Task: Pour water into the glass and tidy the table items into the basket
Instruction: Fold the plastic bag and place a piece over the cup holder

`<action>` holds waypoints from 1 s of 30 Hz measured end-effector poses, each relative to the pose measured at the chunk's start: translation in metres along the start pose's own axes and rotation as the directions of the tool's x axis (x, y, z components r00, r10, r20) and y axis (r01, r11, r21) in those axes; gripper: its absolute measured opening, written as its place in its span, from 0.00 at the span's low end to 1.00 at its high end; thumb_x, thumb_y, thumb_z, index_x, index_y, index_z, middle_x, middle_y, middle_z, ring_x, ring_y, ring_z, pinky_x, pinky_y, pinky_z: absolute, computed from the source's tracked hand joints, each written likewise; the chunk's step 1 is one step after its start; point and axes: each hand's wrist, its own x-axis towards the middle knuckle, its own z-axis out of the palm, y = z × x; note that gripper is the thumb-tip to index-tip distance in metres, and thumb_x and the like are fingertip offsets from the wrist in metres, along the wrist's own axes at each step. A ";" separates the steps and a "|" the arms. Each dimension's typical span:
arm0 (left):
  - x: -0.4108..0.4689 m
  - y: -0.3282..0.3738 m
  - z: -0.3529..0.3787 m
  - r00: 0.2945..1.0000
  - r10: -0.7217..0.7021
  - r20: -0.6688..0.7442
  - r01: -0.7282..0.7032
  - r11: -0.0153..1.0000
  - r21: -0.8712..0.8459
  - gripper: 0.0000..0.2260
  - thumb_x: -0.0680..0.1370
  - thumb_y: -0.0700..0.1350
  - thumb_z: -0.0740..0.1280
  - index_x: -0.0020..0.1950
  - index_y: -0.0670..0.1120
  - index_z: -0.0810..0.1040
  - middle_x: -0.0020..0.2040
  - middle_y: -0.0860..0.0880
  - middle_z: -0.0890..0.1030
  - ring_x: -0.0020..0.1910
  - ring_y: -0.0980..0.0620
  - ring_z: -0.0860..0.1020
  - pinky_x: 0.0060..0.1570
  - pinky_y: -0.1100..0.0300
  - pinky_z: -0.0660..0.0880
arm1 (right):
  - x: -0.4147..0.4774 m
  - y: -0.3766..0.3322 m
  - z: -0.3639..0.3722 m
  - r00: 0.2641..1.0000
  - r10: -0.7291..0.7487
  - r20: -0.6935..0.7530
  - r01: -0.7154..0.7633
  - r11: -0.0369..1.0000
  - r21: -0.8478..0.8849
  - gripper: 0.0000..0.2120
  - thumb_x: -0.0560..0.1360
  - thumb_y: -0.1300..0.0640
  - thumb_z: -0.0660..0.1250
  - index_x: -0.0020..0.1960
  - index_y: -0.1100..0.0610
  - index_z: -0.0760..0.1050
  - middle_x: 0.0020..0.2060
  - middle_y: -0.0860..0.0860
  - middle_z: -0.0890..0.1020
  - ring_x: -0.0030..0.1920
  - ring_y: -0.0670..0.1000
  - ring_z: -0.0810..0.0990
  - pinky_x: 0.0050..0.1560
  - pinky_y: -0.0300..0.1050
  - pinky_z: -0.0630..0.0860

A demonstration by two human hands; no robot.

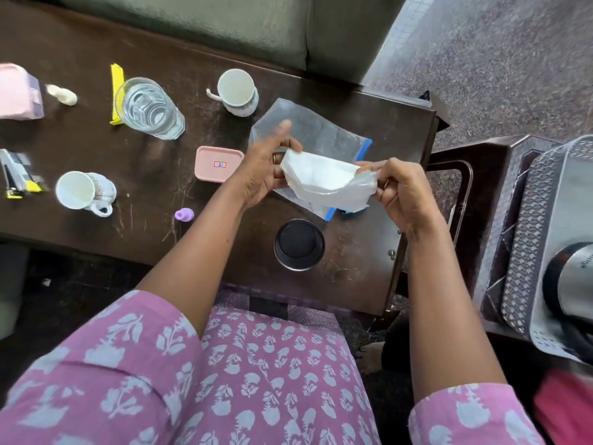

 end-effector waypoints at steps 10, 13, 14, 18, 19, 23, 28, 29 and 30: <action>-0.009 -0.013 -0.008 0.996 -0.018 0.085 0.013 0.998 0.062 0.15 0.65 0.31 0.73 0.40 0.52 0.80 0.44 0.48 0.79 0.43 0.51 0.82 0.35 0.60 0.79 | -0.013 0.012 -0.001 0.990 0.136 0.025 -0.132 0.983 -0.126 0.08 0.69 0.72 0.70 0.41 0.60 0.77 0.36 0.52 0.83 0.36 0.50 0.84 0.33 0.40 0.81; -0.014 -0.017 -0.012 0.989 -0.094 0.113 0.081 0.990 0.118 0.17 0.66 0.30 0.71 0.44 0.51 0.78 0.46 0.48 0.80 0.44 0.51 0.81 0.36 0.60 0.79 | -0.022 0.012 -0.002 0.982 0.179 0.064 -0.158 0.955 -0.251 0.08 0.71 0.70 0.70 0.40 0.58 0.77 0.37 0.52 0.82 0.31 0.49 0.83 0.28 0.39 0.79; -0.016 -0.017 -0.013 0.985 -0.126 0.121 0.108 0.984 0.145 0.16 0.67 0.30 0.70 0.45 0.50 0.77 0.47 0.48 0.81 0.45 0.51 0.81 0.37 0.60 0.79 | -0.024 0.013 -0.004 0.979 0.192 0.066 -0.165 0.943 -0.288 0.08 0.71 0.69 0.70 0.40 0.58 0.77 0.38 0.53 0.81 0.32 0.50 0.83 0.27 0.39 0.79; -0.021 -0.019 -0.013 0.986 -0.165 0.041 0.150 0.958 0.245 0.05 0.74 0.40 0.66 0.46 0.50 0.75 0.45 0.48 0.83 0.40 0.56 0.80 0.42 0.62 0.75 | -0.030 0.016 -0.006 0.973 0.228 0.029 -0.179 0.832 -0.525 0.10 0.71 0.70 0.70 0.39 0.55 0.77 0.39 0.56 0.79 0.33 0.51 0.79 0.25 0.36 0.76; -0.020 -0.020 -0.013 0.988 -0.156 0.011 0.148 0.955 0.257 0.04 0.74 0.41 0.66 0.46 0.50 0.75 0.45 0.49 0.83 0.39 0.57 0.79 0.42 0.62 0.73 | -0.031 0.017 -0.006 0.970 0.242 0.028 -0.186 0.809 -0.557 0.10 0.71 0.69 0.71 0.39 0.55 0.77 0.39 0.56 0.80 0.34 0.51 0.79 0.26 0.37 0.76; -0.019 -0.024 -0.007 0.988 -0.152 -0.027 0.153 0.944 0.291 0.04 0.74 0.41 0.66 0.45 0.51 0.75 0.46 0.48 0.82 0.38 0.58 0.76 0.41 0.63 0.70 | -0.035 0.025 0.004 0.972 0.237 0.010 -0.175 0.746 -0.642 0.10 0.71 0.68 0.71 0.38 0.56 0.75 0.41 0.55 0.80 0.38 0.53 0.81 0.30 0.42 0.79; -0.015 -0.030 -0.002 0.987 -0.153 -0.044 0.159 0.942 0.296 0.05 0.73 0.41 0.67 0.44 0.51 0.76 0.43 0.51 0.82 0.36 0.59 0.75 0.40 0.63 0.69 | -0.035 0.033 0.032 0.987 0.158 -0.016 -0.106 0.582 -0.806 0.12 0.72 0.66 0.67 0.36 0.57 0.66 0.40 0.53 0.74 0.38 0.52 0.79 0.29 0.47 0.82; -0.015 -0.030 -0.002 0.987 -0.151 -0.050 0.159 0.942 0.297 0.05 0.73 0.41 0.67 0.44 0.51 0.76 0.43 0.52 0.82 0.37 0.59 0.75 0.40 0.62 0.70 | -0.034 0.034 0.038 0.987 0.161 -0.014 -0.101 0.547 -0.831 0.13 0.72 0.66 0.66 0.35 0.57 0.65 0.42 0.55 0.74 0.40 0.55 0.79 0.32 0.51 0.83; -0.015 -0.031 -0.002 0.987 -0.149 -0.055 0.159 0.941 0.299 0.05 0.73 0.41 0.67 0.44 0.51 0.76 0.43 0.52 0.82 0.37 0.59 0.76 0.40 0.62 0.70 | -0.034 0.036 0.042 0.986 0.167 -0.011 -0.096 0.514 -0.853 0.12 0.73 0.66 0.65 0.36 0.57 0.65 0.44 0.57 0.75 0.42 0.57 0.80 0.35 0.54 0.83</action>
